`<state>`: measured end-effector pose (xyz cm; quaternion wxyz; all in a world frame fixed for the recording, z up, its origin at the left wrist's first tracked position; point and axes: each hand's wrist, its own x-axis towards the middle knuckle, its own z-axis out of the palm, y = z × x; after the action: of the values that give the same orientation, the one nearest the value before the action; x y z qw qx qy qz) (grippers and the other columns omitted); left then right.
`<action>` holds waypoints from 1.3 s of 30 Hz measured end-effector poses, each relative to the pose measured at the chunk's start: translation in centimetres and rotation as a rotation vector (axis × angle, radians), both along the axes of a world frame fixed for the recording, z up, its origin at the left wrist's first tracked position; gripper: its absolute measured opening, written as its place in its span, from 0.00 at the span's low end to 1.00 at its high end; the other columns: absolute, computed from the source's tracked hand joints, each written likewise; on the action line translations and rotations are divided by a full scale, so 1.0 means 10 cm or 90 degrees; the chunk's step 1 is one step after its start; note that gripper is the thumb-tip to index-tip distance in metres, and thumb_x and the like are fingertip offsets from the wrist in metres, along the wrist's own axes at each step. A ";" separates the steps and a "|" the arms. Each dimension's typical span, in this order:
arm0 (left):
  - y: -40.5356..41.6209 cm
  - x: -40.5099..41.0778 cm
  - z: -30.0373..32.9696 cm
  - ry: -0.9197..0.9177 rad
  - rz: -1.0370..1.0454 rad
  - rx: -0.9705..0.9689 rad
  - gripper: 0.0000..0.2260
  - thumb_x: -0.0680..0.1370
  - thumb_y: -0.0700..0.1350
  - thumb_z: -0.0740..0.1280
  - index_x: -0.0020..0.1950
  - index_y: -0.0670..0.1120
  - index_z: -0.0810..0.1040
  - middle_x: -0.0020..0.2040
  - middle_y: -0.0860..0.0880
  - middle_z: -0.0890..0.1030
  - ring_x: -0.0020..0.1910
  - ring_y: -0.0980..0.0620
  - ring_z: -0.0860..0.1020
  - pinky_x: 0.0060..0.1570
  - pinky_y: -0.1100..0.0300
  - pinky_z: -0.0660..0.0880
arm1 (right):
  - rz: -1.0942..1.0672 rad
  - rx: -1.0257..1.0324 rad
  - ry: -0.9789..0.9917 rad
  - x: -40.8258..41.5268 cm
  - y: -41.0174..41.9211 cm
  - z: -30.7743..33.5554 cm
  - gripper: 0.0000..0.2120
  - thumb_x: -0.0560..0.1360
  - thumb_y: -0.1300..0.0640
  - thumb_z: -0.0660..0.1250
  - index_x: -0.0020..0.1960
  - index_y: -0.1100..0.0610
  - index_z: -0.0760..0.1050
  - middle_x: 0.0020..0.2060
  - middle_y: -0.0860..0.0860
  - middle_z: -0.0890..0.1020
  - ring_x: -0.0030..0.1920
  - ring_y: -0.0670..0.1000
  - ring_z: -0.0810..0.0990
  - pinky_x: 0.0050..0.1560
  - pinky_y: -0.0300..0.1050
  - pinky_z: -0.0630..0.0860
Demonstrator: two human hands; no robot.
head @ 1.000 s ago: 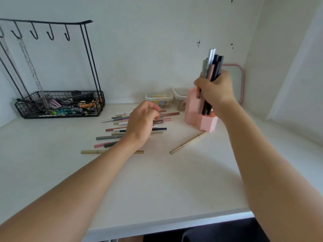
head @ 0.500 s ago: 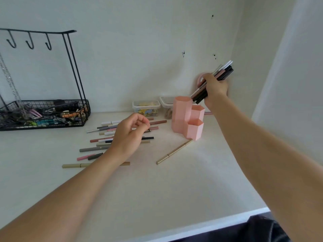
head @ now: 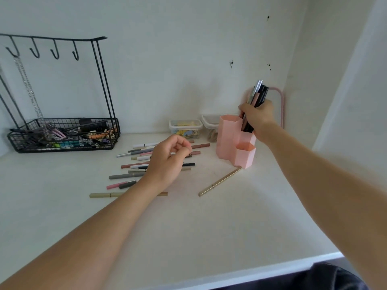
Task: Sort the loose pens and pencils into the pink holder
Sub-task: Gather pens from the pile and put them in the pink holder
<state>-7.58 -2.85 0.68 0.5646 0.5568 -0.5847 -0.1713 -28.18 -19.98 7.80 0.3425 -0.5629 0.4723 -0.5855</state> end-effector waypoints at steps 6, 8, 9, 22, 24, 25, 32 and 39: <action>-0.01 0.00 -0.01 0.010 0.005 0.012 0.04 0.80 0.41 0.67 0.48 0.47 0.81 0.43 0.48 0.82 0.44 0.54 0.79 0.38 0.65 0.73 | -0.004 -0.028 0.108 -0.04 0.05 -0.08 0.10 0.67 0.62 0.67 0.35 0.54 0.66 0.30 0.51 0.70 0.32 0.52 0.69 0.33 0.45 0.68; -0.02 0.01 -0.02 0.012 0.002 0.012 0.04 0.79 0.41 0.67 0.47 0.47 0.81 0.43 0.47 0.83 0.46 0.51 0.79 0.40 0.67 0.73 | -0.018 -0.002 0.081 -0.06 0.06 -0.11 0.11 0.66 0.61 0.67 0.33 0.53 0.65 0.28 0.51 0.70 0.32 0.52 0.69 0.33 0.45 0.68; -0.03 0.02 -0.02 0.013 0.001 0.010 0.04 0.79 0.41 0.67 0.47 0.47 0.81 0.44 0.46 0.83 0.47 0.50 0.80 0.41 0.67 0.73 | -0.022 0.022 0.063 -0.07 0.06 -0.13 0.10 0.66 0.60 0.68 0.33 0.53 0.67 0.29 0.51 0.72 0.32 0.52 0.71 0.34 0.46 0.70; -0.06 0.06 -0.04 0.028 -0.010 -0.005 0.04 0.77 0.48 0.67 0.46 0.50 0.81 0.46 0.44 0.83 0.51 0.45 0.81 0.49 0.56 0.75 | 0.122 0.204 0.017 -0.24 0.13 -0.34 0.08 0.73 0.57 0.70 0.51 0.56 0.80 0.42 0.54 0.84 0.41 0.55 0.82 0.47 0.52 0.81; -0.06 0.06 -0.04 0.023 -0.007 -0.004 0.04 0.78 0.46 0.67 0.46 0.50 0.80 0.46 0.44 0.83 0.51 0.44 0.81 0.47 0.59 0.74 | 0.107 0.210 0.011 -0.22 0.16 -0.35 0.07 0.73 0.57 0.70 0.50 0.57 0.80 0.42 0.54 0.84 0.41 0.56 0.82 0.48 0.53 0.81; -0.06 0.07 -0.03 0.022 -0.005 -0.006 0.03 0.78 0.45 0.67 0.46 0.50 0.80 0.46 0.45 0.83 0.51 0.44 0.81 0.45 0.60 0.74 | 0.093 0.217 0.003 -0.21 0.18 -0.35 0.07 0.72 0.57 0.70 0.50 0.57 0.80 0.41 0.54 0.84 0.42 0.56 0.82 0.49 0.53 0.81; -0.02 0.06 0.01 -0.016 0.012 -0.005 0.04 0.79 0.39 0.68 0.46 0.46 0.81 0.40 0.51 0.80 0.40 0.59 0.77 0.39 0.73 0.71 | 0.023 0.124 -0.124 -0.08 0.33 -0.25 0.15 0.70 0.60 0.71 0.56 0.56 0.74 0.43 0.51 0.80 0.39 0.50 0.80 0.35 0.40 0.75; -0.01 0.06 0.03 0.004 0.010 0.006 0.04 0.79 0.43 0.69 0.47 0.43 0.81 0.42 0.46 0.81 0.40 0.55 0.78 0.38 0.72 0.71 | -0.062 -0.116 -0.169 -0.09 0.46 -0.04 0.34 0.66 0.57 0.74 0.70 0.52 0.66 0.60 0.48 0.75 0.60 0.46 0.75 0.57 0.37 0.72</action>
<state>-7.00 -2.98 1.02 0.5648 0.5636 -0.5778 -0.1716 -29.08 -15.34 7.43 0.3212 -0.4855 0.3945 -0.7109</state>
